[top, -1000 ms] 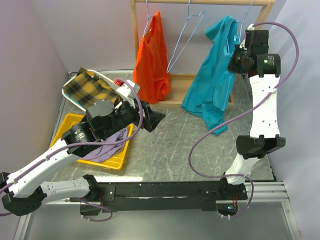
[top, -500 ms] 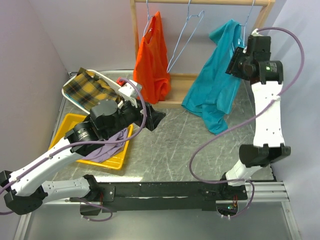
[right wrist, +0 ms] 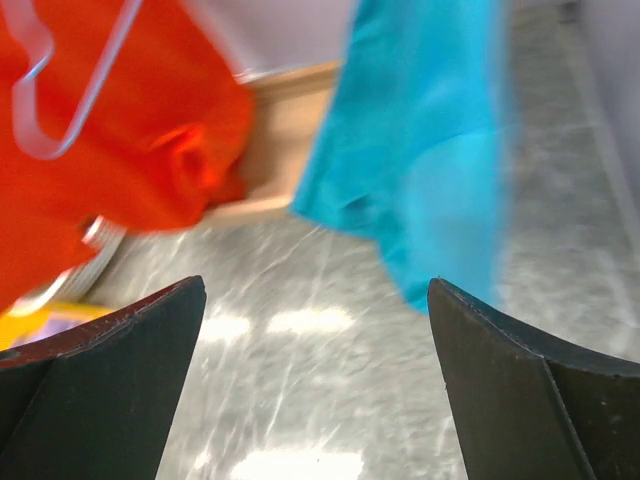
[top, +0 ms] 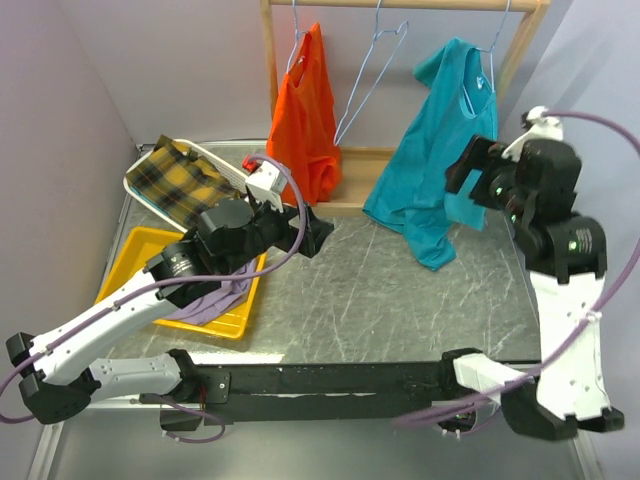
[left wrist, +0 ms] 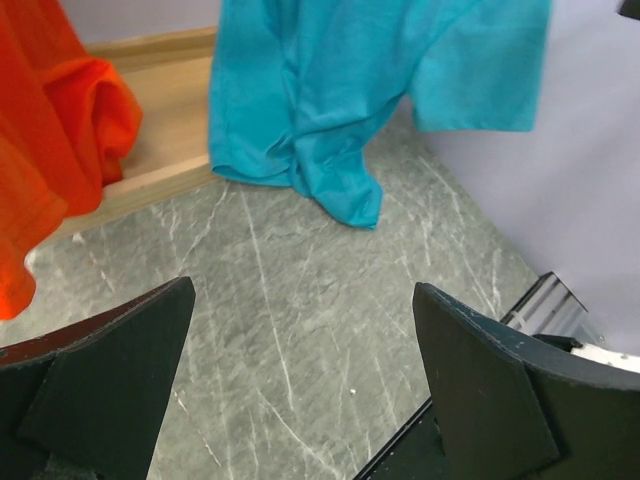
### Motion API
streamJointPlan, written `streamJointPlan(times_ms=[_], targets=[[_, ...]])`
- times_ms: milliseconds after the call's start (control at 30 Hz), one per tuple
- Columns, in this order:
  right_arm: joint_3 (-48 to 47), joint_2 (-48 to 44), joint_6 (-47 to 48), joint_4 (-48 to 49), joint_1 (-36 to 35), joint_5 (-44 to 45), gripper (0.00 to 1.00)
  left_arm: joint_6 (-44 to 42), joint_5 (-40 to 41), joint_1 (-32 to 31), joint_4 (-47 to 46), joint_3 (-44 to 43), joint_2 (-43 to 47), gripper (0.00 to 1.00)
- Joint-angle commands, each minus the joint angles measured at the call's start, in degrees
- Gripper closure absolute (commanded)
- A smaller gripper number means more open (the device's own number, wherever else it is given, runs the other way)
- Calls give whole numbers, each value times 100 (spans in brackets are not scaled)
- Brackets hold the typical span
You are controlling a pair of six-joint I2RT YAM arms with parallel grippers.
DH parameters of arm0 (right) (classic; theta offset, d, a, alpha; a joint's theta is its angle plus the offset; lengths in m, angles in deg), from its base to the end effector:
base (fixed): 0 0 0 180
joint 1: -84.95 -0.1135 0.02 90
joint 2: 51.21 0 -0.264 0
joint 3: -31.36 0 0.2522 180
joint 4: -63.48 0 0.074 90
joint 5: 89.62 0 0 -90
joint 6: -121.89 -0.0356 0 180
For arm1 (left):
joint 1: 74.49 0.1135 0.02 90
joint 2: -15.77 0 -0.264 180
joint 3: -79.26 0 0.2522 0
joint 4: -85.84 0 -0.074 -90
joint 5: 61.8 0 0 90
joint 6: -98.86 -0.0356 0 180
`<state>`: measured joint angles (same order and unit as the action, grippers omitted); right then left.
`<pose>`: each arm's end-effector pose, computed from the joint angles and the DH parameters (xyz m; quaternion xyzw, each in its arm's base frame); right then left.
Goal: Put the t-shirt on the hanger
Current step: Reset both arms
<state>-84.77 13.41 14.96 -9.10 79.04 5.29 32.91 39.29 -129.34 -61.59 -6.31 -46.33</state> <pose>0.1654 0.0141 0.5101 0.1032 0.8176 0.0773 0.5612 0.1411 -0.1885 0.4300 0.1407 0.7469 -0.3535 0.5454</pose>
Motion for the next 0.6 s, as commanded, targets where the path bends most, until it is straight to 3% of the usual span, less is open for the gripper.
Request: streamJointPlan(times_ms=[0, 367, 567], targets=[[725, -405, -188, 696, -884, 265, 0, 372, 367, 71, -17, 263, 23, 4], [3606, -714, -1101, 2847, -3327, 836, 0, 1242, 675, 89, -535, 1887, 14, 4], [5276, -977, -1584, 4604, -3443, -75, 0, 1795, 1008, 89, -870, 2627, 84, 4]])
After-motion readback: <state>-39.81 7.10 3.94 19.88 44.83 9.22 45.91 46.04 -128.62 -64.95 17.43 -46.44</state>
